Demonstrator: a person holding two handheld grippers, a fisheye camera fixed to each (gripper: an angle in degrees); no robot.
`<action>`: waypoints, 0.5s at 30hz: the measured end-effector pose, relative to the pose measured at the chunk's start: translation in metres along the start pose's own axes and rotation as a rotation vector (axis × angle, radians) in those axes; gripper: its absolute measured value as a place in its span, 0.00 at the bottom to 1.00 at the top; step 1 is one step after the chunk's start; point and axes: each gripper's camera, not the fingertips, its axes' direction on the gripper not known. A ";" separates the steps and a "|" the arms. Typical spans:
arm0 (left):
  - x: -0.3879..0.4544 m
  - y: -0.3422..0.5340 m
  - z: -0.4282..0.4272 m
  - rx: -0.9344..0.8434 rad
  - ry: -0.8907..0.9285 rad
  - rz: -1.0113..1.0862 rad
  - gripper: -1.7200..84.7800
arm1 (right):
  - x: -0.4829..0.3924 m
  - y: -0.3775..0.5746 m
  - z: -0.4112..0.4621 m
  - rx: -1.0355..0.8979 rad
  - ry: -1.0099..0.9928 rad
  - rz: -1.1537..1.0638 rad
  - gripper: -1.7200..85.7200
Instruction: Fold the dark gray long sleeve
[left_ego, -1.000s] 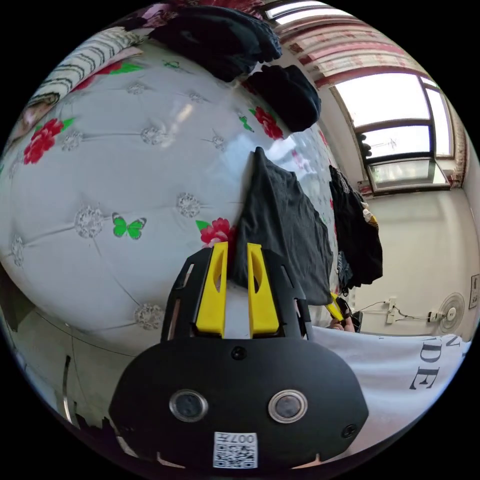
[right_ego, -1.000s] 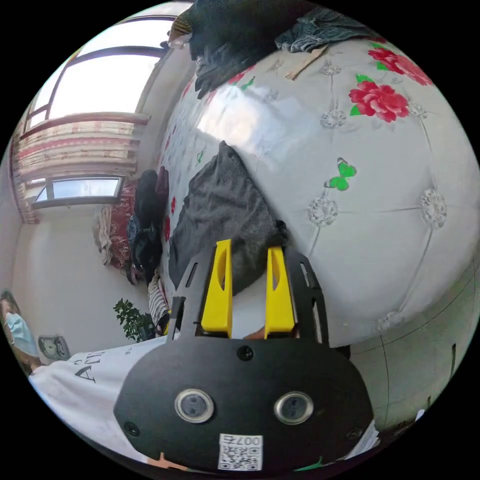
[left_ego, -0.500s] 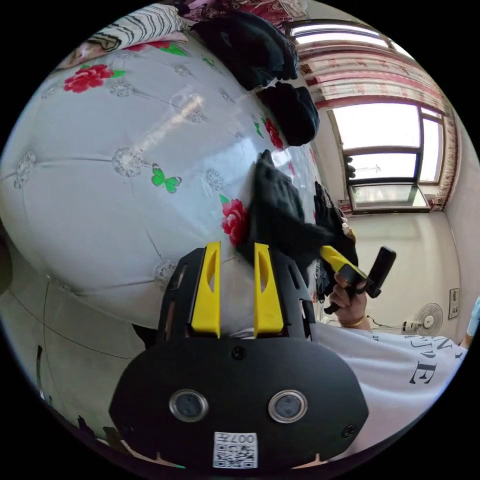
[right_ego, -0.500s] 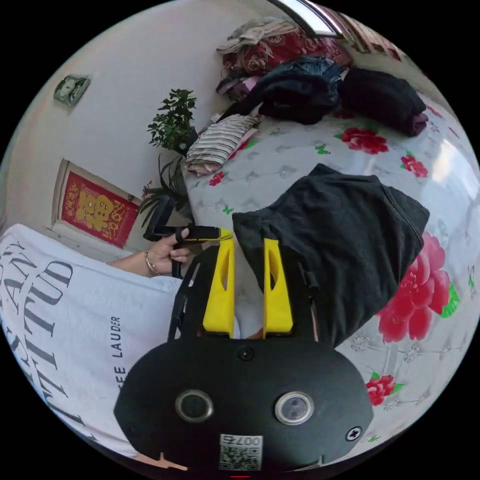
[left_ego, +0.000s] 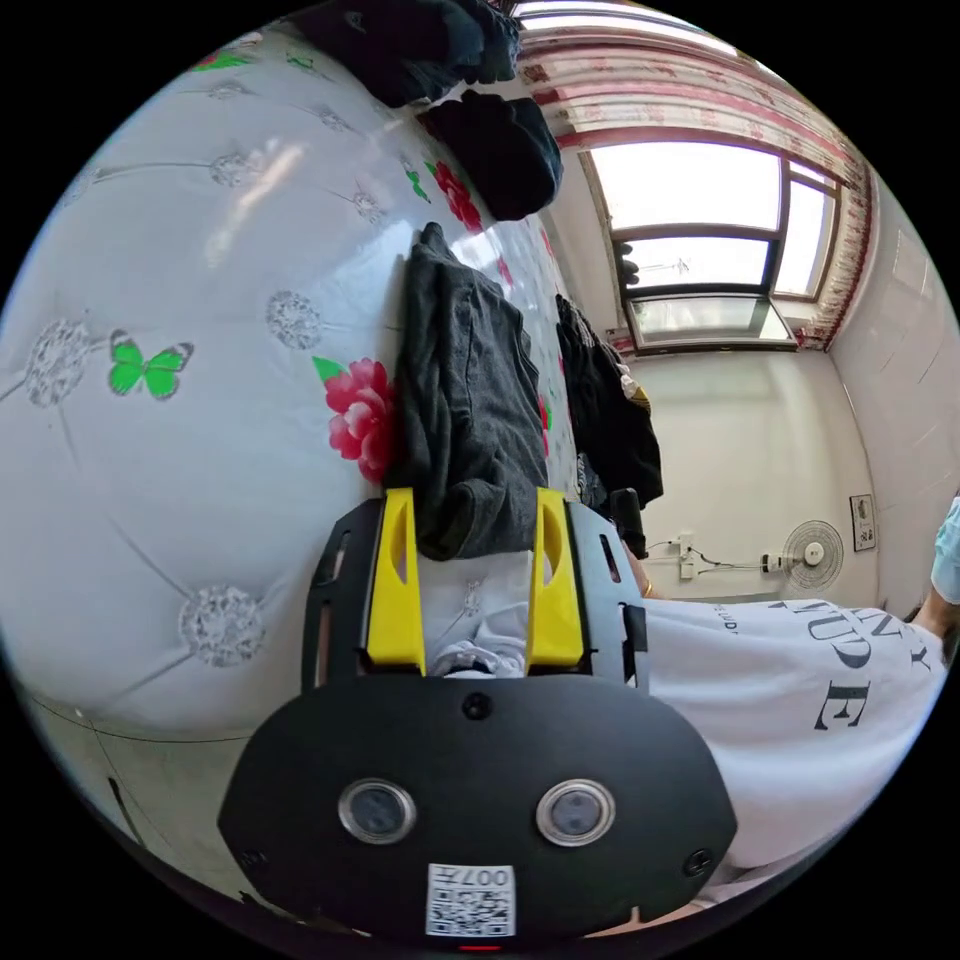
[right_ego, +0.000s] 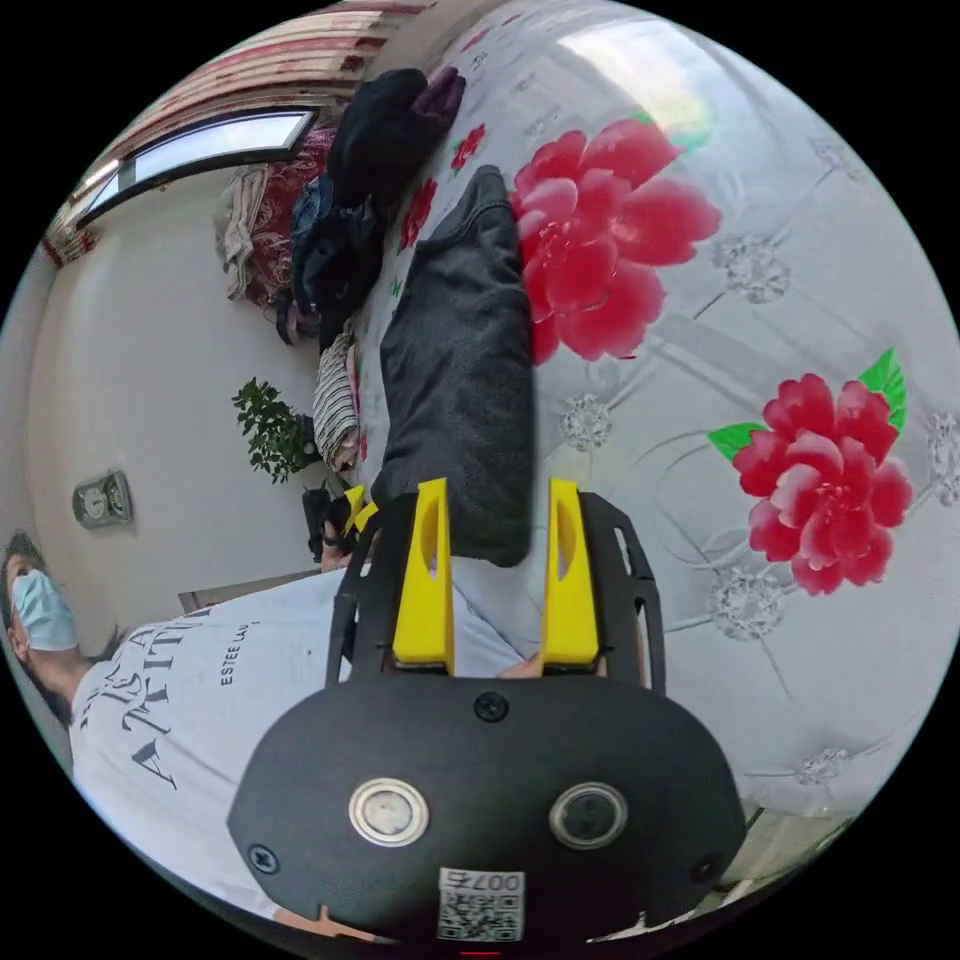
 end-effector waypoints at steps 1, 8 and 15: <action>-0.002 -0.005 0.005 -0.015 -0.011 -0.013 0.12 | 0.004 -0.009 0.014 -0.007 -0.053 0.000 0.11; -0.001 -0.038 -0.032 0.104 0.132 -0.076 0.08 | -0.040 -0.071 0.041 -0.076 -0.138 -0.066 0.09; 0.044 -0.195 -0.169 0.344 0.170 0.121 0.08 | -0.232 -0.224 0.088 -0.020 -0.282 -0.322 0.07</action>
